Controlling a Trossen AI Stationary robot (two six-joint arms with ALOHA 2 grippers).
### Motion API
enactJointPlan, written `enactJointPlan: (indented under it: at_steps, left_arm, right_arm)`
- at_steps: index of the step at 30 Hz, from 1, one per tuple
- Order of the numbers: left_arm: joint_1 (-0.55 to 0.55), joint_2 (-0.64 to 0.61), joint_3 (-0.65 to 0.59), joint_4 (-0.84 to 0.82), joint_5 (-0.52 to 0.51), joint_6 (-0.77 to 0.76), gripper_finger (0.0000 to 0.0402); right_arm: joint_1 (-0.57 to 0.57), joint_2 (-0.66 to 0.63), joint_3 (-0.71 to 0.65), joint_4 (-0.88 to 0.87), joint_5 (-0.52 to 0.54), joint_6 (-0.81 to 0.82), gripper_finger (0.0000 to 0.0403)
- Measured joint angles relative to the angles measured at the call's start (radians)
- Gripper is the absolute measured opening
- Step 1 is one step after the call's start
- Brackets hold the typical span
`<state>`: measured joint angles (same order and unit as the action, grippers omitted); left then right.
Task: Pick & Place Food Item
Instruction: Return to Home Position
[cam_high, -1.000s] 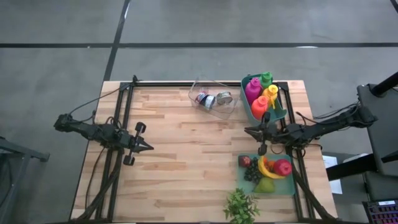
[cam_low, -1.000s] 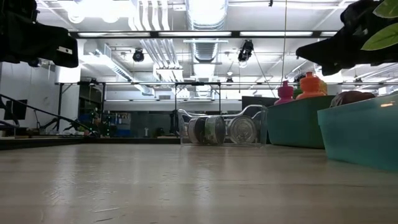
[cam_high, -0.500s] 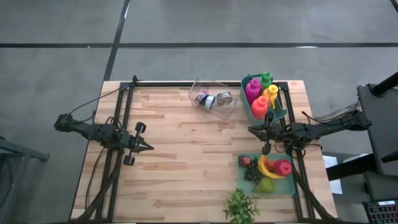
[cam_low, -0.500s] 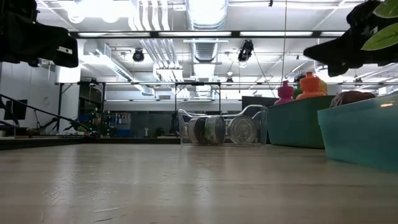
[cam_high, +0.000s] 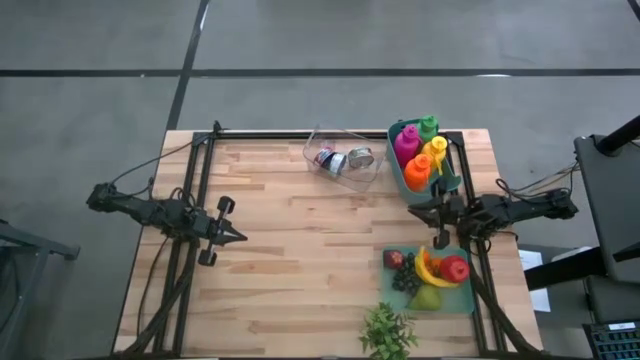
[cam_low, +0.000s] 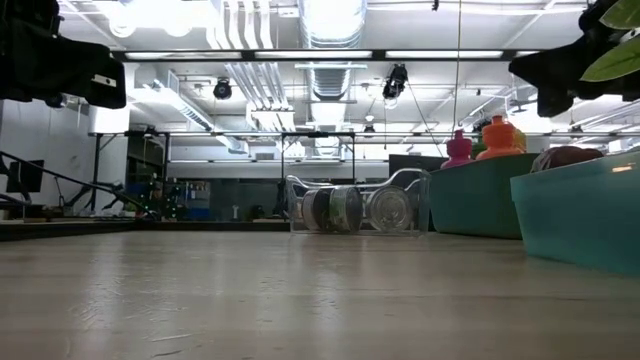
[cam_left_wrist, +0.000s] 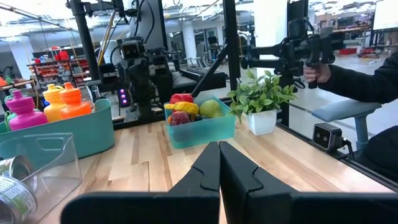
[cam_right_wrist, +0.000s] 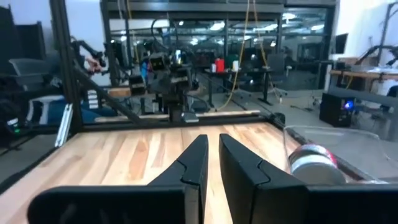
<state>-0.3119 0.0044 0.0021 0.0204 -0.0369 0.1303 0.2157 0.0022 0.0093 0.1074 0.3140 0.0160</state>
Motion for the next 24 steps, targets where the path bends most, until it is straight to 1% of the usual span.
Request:
enactJointPlan:
  at_steps: [3, 6, 8, 18, 24]
  left_arm:
    - [0.0, -0.001, 0.0, 0.0, 0.0, 0.0, 0.0]
    - [0.0, 0.002, 0.0, 0.0, 0.0, 0.0, 0.0]
    - [0.0, 0.007, 0.0, 0.0, 0.0, 0.0, 0.0]
    - [0.0, 0.006, 0.0, 0.0, 0.0, -0.003, 0.0]
    - [0.0, 0.006, 0.0, 0.0, 0.0, -0.003, 0.0]
  right_arm:
    - [0.0, -0.002, 0.001, -0.004, 0.031, 0.005, 0.0038]
    - [0.0, -0.002, 0.0, -0.038, 0.123, 0.039, 0.0038]
    - [-0.001, -0.002, 0.0, -0.042, 0.151, 0.053, 0.0038]
    - [0.0, 0.008, 0.0, -0.043, 0.157, 0.037, 0.0038]
    - [0.0, 0.013, 0.0, -0.043, 0.157, 0.132, 0.0038]
